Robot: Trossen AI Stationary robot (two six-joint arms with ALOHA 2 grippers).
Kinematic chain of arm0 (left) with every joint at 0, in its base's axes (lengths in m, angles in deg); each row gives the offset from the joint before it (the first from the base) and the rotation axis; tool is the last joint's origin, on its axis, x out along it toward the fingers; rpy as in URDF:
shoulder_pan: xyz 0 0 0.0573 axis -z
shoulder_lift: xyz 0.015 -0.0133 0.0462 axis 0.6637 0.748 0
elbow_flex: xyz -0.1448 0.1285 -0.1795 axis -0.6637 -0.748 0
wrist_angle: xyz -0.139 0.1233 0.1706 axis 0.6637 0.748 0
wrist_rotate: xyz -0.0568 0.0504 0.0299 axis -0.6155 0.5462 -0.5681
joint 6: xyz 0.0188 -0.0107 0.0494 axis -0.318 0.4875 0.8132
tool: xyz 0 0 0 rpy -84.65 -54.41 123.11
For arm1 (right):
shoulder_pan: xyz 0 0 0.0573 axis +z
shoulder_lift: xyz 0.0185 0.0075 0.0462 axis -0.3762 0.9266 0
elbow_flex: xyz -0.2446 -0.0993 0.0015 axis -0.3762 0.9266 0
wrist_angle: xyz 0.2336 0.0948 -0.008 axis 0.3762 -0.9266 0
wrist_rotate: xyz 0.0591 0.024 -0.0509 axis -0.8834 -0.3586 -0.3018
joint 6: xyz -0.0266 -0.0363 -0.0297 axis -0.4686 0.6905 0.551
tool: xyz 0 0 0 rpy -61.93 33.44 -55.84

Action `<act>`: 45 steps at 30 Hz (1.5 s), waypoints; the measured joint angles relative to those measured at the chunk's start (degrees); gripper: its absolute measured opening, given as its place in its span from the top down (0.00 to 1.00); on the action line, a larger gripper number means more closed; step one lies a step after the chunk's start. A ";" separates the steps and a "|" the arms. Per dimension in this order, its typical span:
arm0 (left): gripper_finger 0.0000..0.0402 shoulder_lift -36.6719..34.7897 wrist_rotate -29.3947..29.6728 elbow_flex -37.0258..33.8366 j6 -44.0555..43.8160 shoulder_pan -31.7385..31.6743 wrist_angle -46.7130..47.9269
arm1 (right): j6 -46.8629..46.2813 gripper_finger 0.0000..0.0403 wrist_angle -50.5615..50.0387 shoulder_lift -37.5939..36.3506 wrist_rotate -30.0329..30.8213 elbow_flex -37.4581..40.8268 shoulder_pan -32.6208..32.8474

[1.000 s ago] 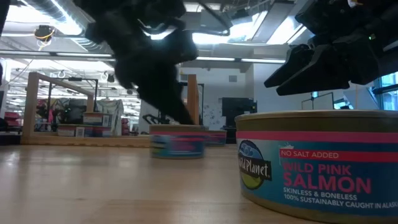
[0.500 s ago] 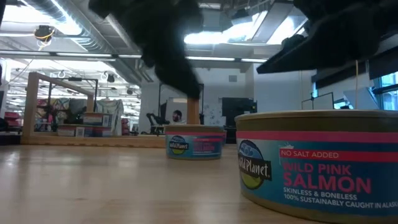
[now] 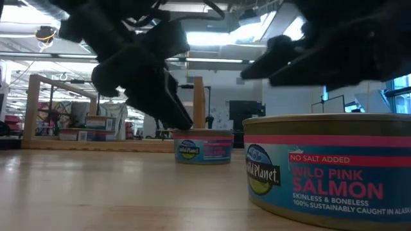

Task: Stack canned seafood by type on shelf
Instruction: Stack the blue tuna can on top of the other blue tuna can on the shelf

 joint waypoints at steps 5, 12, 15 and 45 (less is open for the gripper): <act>0.34 0.11 -0.95 -2.85 2.43 -0.19 -3.69 | 0.44 0.02 -3.04 4.85 -1.82 -3.28 -3.23; 0.34 -0.03 -1.64 -3.01 8.11 -0.42 -4.47 | 1.76 0.02 -3.66 6.98 -3.15 -4.49 -5.33; 0.34 1.48 -1.54 -2.94 11.68 -0.87 -6.51 | 2.77 0.02 -3.59 7.68 -4.82 -4.51 -5.74; 0.34 8.63 -9.43 -3.44 2.48 -8.65 -21.23 | 29.35 0.02 -12.00 10.07 12.14 -4.57 -5.64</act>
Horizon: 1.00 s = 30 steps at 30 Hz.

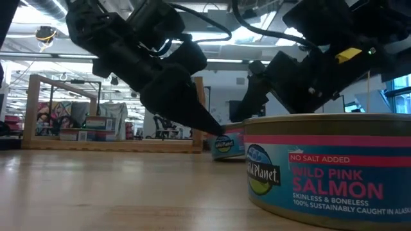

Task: Stack canned seafood by type on shelf
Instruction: Stack the blue tuna can on top of the other blue tuna can on the shelf

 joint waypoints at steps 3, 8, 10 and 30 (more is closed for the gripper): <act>0.34 0.02 -0.32 -1.82 -1.48 -0.27 -3.61 | 0.49 0.03 0.08 0.00 1.18 0.00 -0.84; 0.34 0.05 -0.50 -4.38 -3.37 -0.33 -8.06 | 0.18 0.16 0.33 0.02 0.54 0.00 -1.69; 0.34 0.68 -2.03 -4.72 -4.11 -0.26 -7.92 | -0.11 0.25 1.59 0.02 0.13 -0.04 -1.92; 0.34 -3.69 -0.33 -4.70 -7.84 0.63 -4.77 | -15.11 0.52 -3.95 -3.89 -0.72 0.09 -0.01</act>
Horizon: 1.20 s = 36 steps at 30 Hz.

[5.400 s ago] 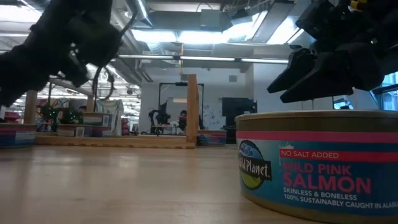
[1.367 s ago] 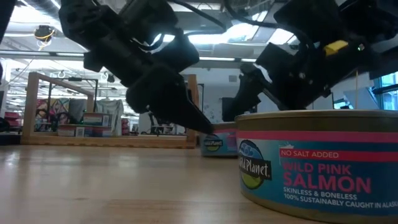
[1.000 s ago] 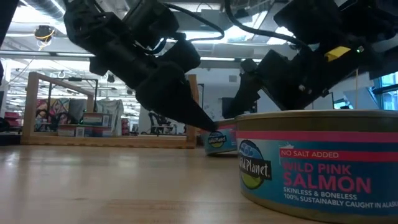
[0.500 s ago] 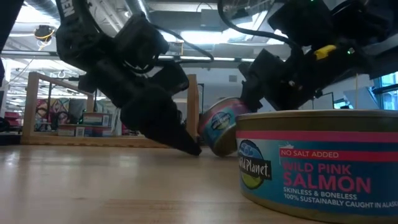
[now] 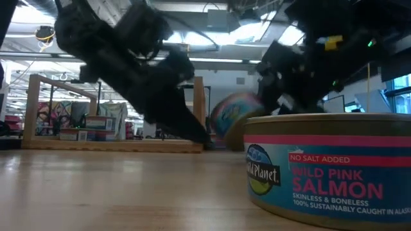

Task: Stack canned seafood by type on shelf
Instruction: Stack the blue tuna can on top of the other blue tuna can on the shelf

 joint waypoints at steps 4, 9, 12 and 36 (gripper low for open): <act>0.34 -4.62 5.23 0.17 0.99 2.63 2.21 | -8.99 0.52 -6.10 -4.69 1.38 0.00 0.48; 0.34 -6.47 17.29 1.94 8.89 7.37 2.48 | -18.34 0.52 -7.51 -8.08 0.71 0.00 0.42; 0.34 -6.41 19.27 2.96 13.40 8.84 2.62 | -21.24 0.52 -6.78 -8.53 0.30 0.00 0.44; 0.54 -6.31 19.14 9.18 23.67 8.59 2.09 | -22.48 0.50 3.16 -8.53 -2.75 -0.02 0.41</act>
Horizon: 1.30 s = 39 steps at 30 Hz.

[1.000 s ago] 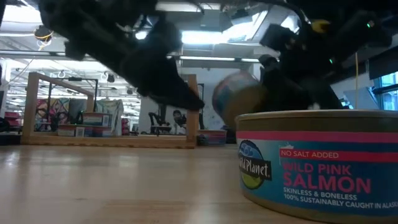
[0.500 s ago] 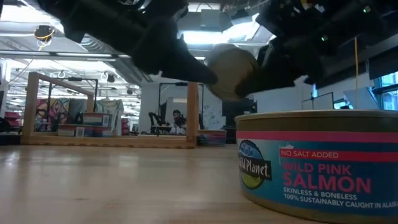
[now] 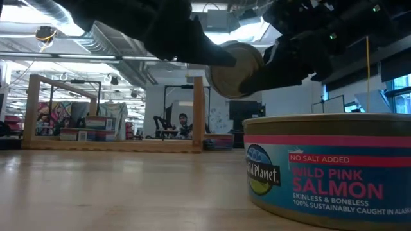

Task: Stack canned seafood by type on shelf
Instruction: Stack the blue tuna can on top of the other blue tuna can on the shelf

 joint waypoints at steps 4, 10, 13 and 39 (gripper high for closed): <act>0.54 0.04 0.19 0.07 0.09 0.00 0.21 | 0.06 0.38 0.23 0.00 0.03 -0.07 0.04; 0.54 -1.88 2.60 0.88 -3.43 0.92 8.14 | -2.45 0.25 -6.18 -4.57 -4.05 -0.09 0.07; 0.54 -4.66 5.24 3.19 -6.53 1.91 17.52 | -4.98 0.22 -10.63 -8.36 -9.39 -0.11 0.10; 0.52 -9.99 11.92 16.16 -68.18 -13.61 114.95 | -6.36 0.20 -11.37 -12.00 -3.47 7.10 0.03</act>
